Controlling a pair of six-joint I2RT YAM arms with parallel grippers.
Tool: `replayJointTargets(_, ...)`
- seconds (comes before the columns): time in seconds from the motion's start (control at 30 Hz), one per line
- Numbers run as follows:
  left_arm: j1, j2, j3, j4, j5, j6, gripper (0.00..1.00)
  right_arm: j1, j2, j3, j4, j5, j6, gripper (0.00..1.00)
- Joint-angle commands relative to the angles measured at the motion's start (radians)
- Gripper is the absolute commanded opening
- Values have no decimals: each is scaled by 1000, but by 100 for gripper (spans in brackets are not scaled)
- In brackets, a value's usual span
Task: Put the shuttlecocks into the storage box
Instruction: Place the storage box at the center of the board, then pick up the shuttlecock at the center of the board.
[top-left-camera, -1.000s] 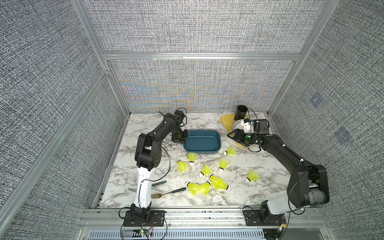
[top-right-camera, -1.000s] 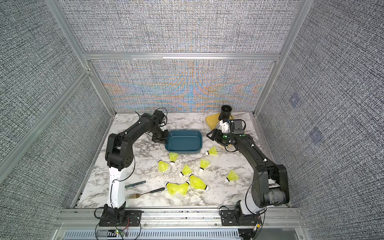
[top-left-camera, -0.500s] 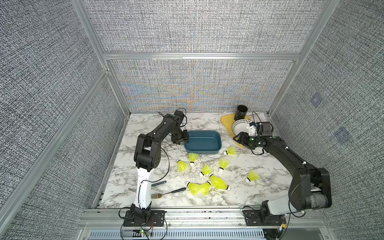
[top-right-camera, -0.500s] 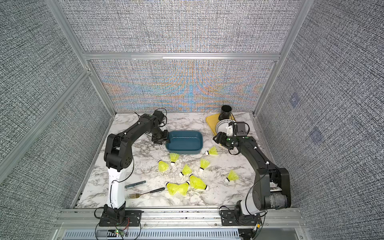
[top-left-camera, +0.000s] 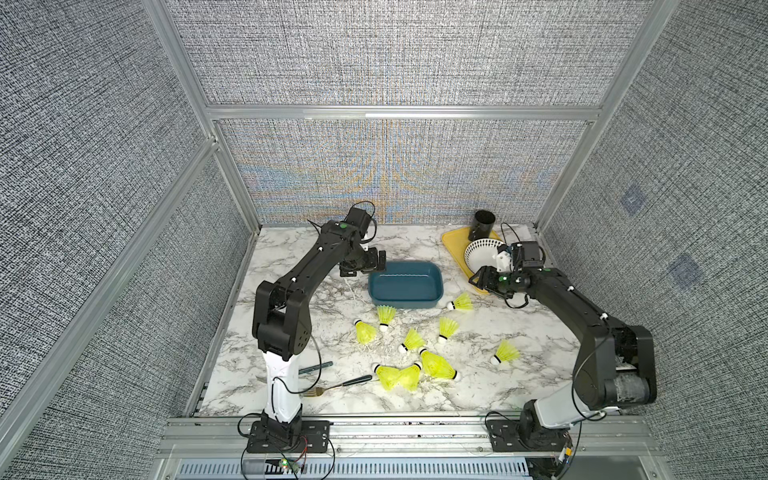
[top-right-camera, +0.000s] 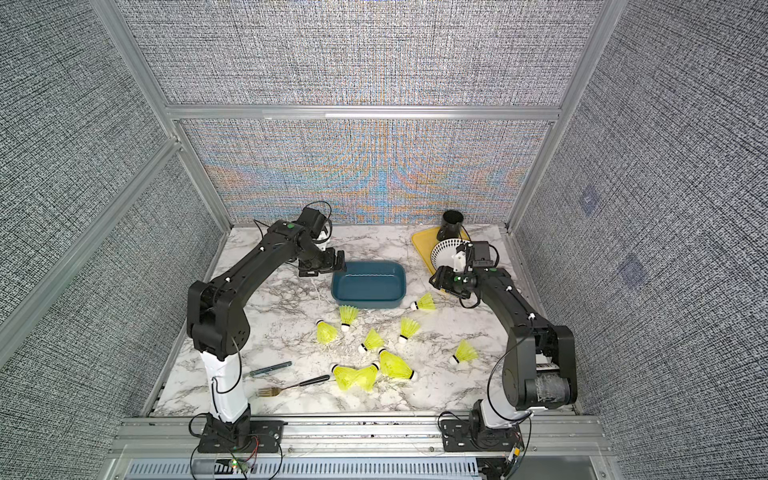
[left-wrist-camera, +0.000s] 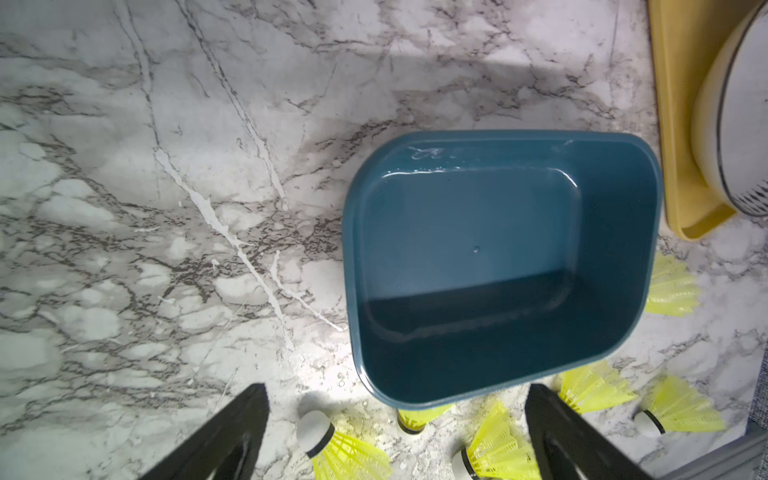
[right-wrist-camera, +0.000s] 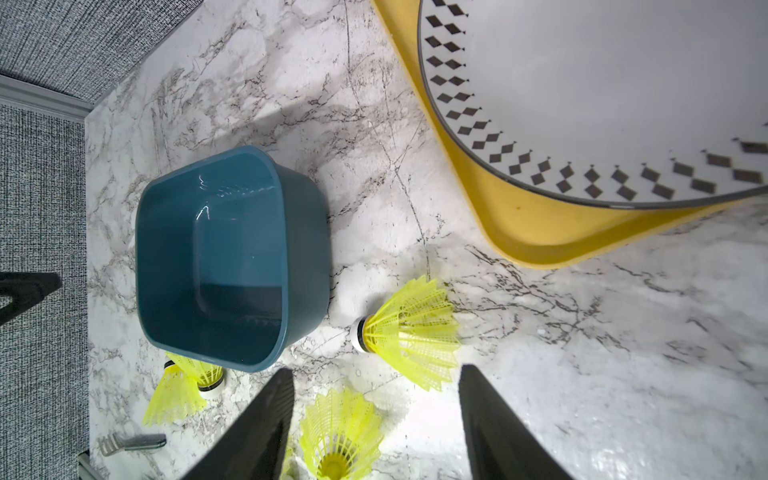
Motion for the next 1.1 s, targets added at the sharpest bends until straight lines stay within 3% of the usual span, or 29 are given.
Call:
replayJointTargets(0.0,-45,-78,-63,69,-12,-29,100,-1,18,5,-17,-26,-36,62)
replayJointTargets(0.23,-103,-268,-310,246,102,-111,100,11,89,0,0,-65,-59,55)
replayJointTargets(0.37,-118,-376,-505,447,248,-203,99,21,139,21,-7,-89,-82,54)
replayJointTargets(0.47,-154,-437,-625,589,294,-284,99,26,159,26,-10,-93,-85,53)
replayJointTargets(0.73,-248,-548,-946,1044,169,-586,100,33,173,7,-12,-89,-81,48)
replayJointTargets(1.07,-270,-535,-1035,1218,104,-642,100,35,185,-5,-2,-96,-65,40)
